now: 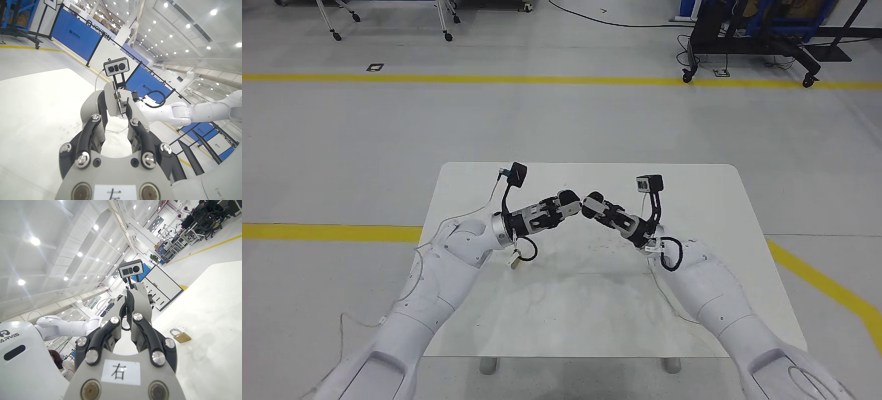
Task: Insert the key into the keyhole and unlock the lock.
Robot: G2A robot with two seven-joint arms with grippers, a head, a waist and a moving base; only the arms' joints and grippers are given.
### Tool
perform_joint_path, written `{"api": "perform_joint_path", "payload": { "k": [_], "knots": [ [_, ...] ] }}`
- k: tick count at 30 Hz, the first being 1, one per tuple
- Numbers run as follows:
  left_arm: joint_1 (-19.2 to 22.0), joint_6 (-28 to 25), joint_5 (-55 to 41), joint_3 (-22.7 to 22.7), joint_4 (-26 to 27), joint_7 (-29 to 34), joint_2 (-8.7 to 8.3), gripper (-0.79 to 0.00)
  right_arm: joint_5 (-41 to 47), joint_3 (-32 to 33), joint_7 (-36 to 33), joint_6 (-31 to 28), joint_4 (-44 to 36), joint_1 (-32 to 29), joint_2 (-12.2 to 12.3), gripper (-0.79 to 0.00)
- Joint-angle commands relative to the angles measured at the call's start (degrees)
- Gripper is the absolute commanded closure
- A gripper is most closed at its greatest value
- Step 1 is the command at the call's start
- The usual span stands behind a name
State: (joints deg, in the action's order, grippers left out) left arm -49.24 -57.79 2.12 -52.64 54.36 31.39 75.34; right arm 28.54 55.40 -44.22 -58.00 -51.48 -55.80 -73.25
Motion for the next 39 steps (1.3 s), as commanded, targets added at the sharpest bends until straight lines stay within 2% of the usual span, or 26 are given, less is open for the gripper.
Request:
{"api": "perform_joint_path", "payload": {
  "k": [1,9,12,31,32,33,34,38,39],
  "knots": [
    [0.0,0.0,0.1,0.0,0.0,-0.1,0.00,-0.188,-0.1,0.4,-0.3,0.0,0.1,-0.1,-0.2,0.000],
    [0.3,0.3,0.3,0.8,-0.2,0.0,0.16,-0.120,-0.4,2.3,-2.1,0.0,1.1,-0.3,-1.2,0.000],
    [0.4,0.4,0.2,1.0,-0.4,-0.1,0.20,0.000,-0.9,2.7,-2.1,0.0,1.3,-0.3,-1.5,0.000],
    [0.4,-0.2,-2.5,0.6,-0.5,0.7,-0.19,0.000,-5.0,4.8,-2.1,0.0,0.2,-1.3,-2.0,0.000],
    [0.4,-0.2,-2.4,0.5,-0.5,0.7,-0.21,0.000,-5.1,5.0,-2.1,0.0,0.1,-1.3,-1.9,-0.025],
    [0.4,-0.2,-2.4,0.5,-0.5,0.7,-0.24,0.000,-5.1,5.1,-2.1,0.0,0.1,-1.4,-1.9,-0.172],
    [0.4,-0.2,-2.3,0.4,-0.5,0.7,-0.27,0.000,-5.3,5.2,-2.1,0.0,0.1,-1.5,-1.9,-0.246],
    [0.4,-0.2,-2.3,0.1,-0.3,0.7,-0.46,0.000,-6.0,5.5,-2.1,0.0,0.4,-1.5,-1.7,-0.317],
    [0.3,-0.2,-2.4,0.0,-0.2,0.8,-0.52,0.000,-6.3,5.5,-2.1,0.0,0.5,-1.4,-1.7,-0.314]
  ]
}}
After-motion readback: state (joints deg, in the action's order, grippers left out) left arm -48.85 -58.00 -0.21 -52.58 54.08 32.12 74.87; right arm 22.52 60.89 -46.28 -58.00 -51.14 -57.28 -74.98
